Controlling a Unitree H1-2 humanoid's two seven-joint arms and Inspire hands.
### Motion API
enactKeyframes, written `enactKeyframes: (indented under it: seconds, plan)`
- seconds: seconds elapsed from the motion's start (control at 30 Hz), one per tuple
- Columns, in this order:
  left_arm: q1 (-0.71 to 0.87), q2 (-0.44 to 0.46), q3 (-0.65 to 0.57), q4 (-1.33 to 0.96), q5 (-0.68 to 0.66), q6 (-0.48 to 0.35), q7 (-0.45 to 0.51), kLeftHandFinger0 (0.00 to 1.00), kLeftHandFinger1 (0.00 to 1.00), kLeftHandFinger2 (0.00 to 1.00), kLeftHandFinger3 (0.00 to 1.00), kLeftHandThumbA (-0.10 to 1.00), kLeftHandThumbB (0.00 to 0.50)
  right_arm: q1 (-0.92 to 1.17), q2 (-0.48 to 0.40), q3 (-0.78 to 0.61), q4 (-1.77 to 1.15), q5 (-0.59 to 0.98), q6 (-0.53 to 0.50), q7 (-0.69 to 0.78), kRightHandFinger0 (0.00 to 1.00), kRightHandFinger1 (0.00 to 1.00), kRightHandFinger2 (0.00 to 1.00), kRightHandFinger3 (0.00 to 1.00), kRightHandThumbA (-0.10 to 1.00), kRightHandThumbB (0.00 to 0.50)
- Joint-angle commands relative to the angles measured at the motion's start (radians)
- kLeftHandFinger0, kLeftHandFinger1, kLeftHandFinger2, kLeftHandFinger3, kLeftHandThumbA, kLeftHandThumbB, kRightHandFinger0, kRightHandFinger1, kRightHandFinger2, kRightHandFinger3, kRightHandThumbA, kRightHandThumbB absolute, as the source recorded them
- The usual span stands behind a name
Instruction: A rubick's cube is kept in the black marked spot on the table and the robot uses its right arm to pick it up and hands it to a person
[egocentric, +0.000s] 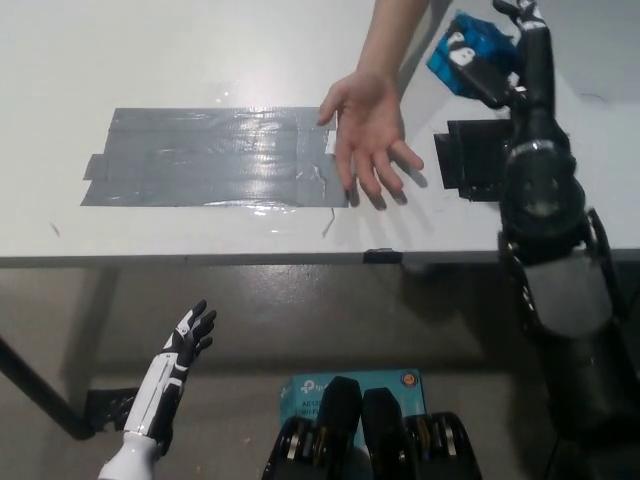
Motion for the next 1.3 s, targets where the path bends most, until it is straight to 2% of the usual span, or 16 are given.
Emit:
enactKeyframes:
  seconds: [0.0,0.17,0.23,0.27,0.3,0.37,0.5,0.6,0.77,0.93,0.97,1.0,1.07,1.1,1.17,1.27]
  plan:
    - [-0.017,0.016,-0.003,-0.033,0.017,-0.002,-0.007,1.0,1.0,1.0,1.0,1.0,0.259,-0.164,-0.003,0.025,0.154,-0.037,-0.096,-0.028,0.0,0.44,0.86,0.94,-0.1,0.186]
    - [-0.024,0.017,-0.007,-0.038,0.026,0.003,-0.008,1.0,1.0,1.0,1.0,1.0,0.265,-0.261,0.002,0.05,0.374,-0.042,-0.171,-0.042,0.0,0.45,0.87,0.93,-0.1,0.196]
    - [-0.026,0.015,-0.008,-0.043,0.024,0.012,-0.01,1.0,1.0,1.0,1.0,1.0,0.276,-0.305,0.01,0.05,0.47,-0.031,-0.188,-0.043,0.3,0.47,0.84,0.88,-0.1,0.242]
    - [-0.028,0.014,-0.008,-0.045,0.024,0.016,-0.01,1.0,1.0,1.0,1.0,1.0,0.276,-0.327,0.017,0.045,0.52,-0.019,-0.2,-0.04,0.19,0.26,0.76,0.85,-0.1,0.277]
    - [-0.029,0.015,-0.008,-0.045,0.026,0.015,-0.009,1.0,1.0,1.0,1.0,1.0,0.275,-0.345,0.022,0.045,0.564,-0.013,-0.213,-0.038,0.07,0.13,0.75,0.85,-0.1,0.298]
    - [-0.03,0.013,-0.008,-0.046,0.031,0.016,-0.007,1.0,1.0,1.0,1.0,1.0,0.275,-0.368,0.03,0.048,0.629,-0.013,-0.235,-0.041,0.01,0.1,0.75,0.84,-0.1,0.301]
    - [-0.031,0.016,-0.012,-0.048,0.035,0.015,-0.011,1.0,1.0,1.0,1.0,1.0,0.264,-0.391,0.045,0.053,0.764,-0.012,-0.283,-0.052,0.0,0.23,0.82,0.87,-0.1,0.24]
    - [-0.035,0.018,-0.012,-0.049,0.035,0.02,-0.011,1.0,1.0,1.0,1.0,1.0,0.272,-0.403,0.048,0.055,0.839,-0.013,-0.302,-0.064,0.0,0.28,0.82,0.86,-0.1,0.228]
    - [-0.035,0.02,-0.014,-0.052,0.035,0.026,-0.013,1.0,1.0,1.0,1.0,1.0,0.29,-0.398,0.047,0.06,0.917,-0.006,-0.326,-0.031,0.03,0.5,0.92,0.93,-0.1,0.204]
    - [-0.036,0.02,-0.015,-0.054,0.034,0.032,-0.016,1.0,1.0,1.0,1.0,1.0,0.288,-0.401,0.041,0.066,0.946,0.0,-0.314,0.036,0.07,0.59,0.97,0.9,-0.1,0.187]
    - [-0.039,0.021,-0.016,-0.054,0.039,0.029,-0.015,1.0,1.0,1.0,1.0,1.0,0.289,-0.406,0.042,0.075,0.945,-0.007,-0.292,0.051,0.47,1.0,1.0,1.0,0.03,0.277]
    - [-0.042,0.022,-0.016,-0.053,0.042,0.025,-0.014,1.0,1.0,1.0,1.0,1.0,0.29,-0.41,0.041,0.082,0.943,-0.013,-0.276,0.061,0.74,1.0,1.0,1.0,0.03,0.288]
    - [-0.043,0.021,-0.015,-0.054,0.04,0.03,-0.015,1.0,1.0,1.0,1.0,1.0,0.291,-0.412,0.034,0.1,0.937,-0.02,-0.268,0.132,1.0,1.0,1.0,1.0,0.41,0.37]
    - [-0.039,0.02,-0.016,-0.056,0.04,0.031,-0.014,1.0,1.0,1.0,1.0,1.0,0.291,-0.411,0.029,0.117,0.934,-0.027,-0.264,0.179,1.0,1.0,1.0,1.0,0.47,0.377]
    - [-0.037,0.019,-0.015,-0.055,0.04,0.03,-0.013,1.0,1.0,1.0,1.0,1.0,0.282,-0.406,0.025,0.126,0.932,-0.028,-0.266,0.199,1.0,1.0,1.0,1.0,0.61,0.498]
    - [-0.042,0.021,-0.015,-0.055,0.041,0.034,-0.014,1.0,1.0,1.0,1.0,1.0,0.273,-0.392,0.013,0.133,0.926,-0.017,-0.274,0.225,1.0,1.0,1.0,1.0,0.71,0.5]
